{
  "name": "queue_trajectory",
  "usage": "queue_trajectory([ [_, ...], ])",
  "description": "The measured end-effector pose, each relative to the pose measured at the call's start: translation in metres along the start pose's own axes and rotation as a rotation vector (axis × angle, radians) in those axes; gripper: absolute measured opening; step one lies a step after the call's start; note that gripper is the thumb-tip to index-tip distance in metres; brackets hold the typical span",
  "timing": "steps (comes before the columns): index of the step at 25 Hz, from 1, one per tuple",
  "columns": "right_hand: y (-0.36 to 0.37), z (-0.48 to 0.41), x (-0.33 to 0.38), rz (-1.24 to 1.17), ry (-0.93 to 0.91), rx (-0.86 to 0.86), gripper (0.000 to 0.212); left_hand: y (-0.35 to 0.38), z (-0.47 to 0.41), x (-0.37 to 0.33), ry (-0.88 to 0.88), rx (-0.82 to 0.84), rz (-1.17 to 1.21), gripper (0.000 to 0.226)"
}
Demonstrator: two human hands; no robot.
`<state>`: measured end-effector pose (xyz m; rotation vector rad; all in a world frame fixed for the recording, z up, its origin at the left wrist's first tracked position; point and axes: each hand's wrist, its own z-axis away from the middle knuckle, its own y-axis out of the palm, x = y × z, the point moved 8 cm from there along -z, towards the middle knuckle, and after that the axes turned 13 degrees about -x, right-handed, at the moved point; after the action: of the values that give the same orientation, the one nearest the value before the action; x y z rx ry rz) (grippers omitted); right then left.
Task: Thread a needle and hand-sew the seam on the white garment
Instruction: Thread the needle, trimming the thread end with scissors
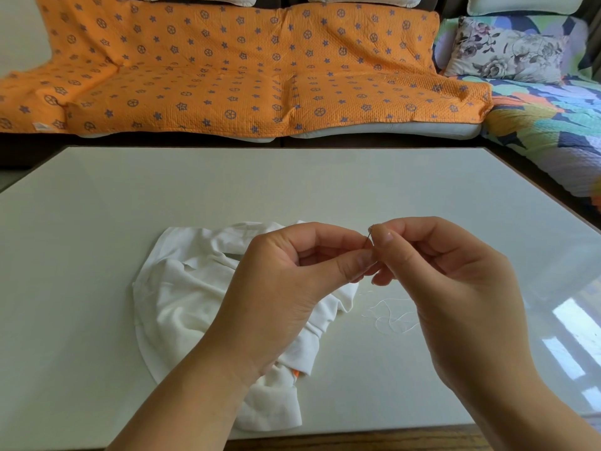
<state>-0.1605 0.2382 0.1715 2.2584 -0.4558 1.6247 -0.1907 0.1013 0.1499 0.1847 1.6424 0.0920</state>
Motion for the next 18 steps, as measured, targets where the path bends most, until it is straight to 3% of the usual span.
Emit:
queue_trajectory([
  [18,0.0015,-0.0008,-0.0078,-0.052,0.041,0.041,0.008,-0.002,-0.0003,-0.0032,0.115,-0.032,-0.09,0.024],
])
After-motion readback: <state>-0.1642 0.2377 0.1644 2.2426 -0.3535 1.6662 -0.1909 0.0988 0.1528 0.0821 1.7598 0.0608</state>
